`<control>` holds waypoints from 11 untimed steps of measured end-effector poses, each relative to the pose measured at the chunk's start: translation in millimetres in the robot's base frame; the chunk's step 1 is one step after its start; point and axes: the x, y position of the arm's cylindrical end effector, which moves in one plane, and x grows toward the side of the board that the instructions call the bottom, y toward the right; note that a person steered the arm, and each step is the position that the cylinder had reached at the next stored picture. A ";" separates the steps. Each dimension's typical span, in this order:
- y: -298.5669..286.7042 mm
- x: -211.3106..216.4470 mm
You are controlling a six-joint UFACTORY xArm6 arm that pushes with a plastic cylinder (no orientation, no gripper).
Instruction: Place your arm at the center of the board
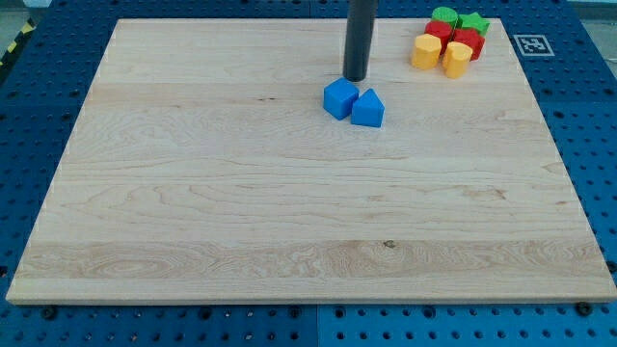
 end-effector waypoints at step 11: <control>-73.2 64.4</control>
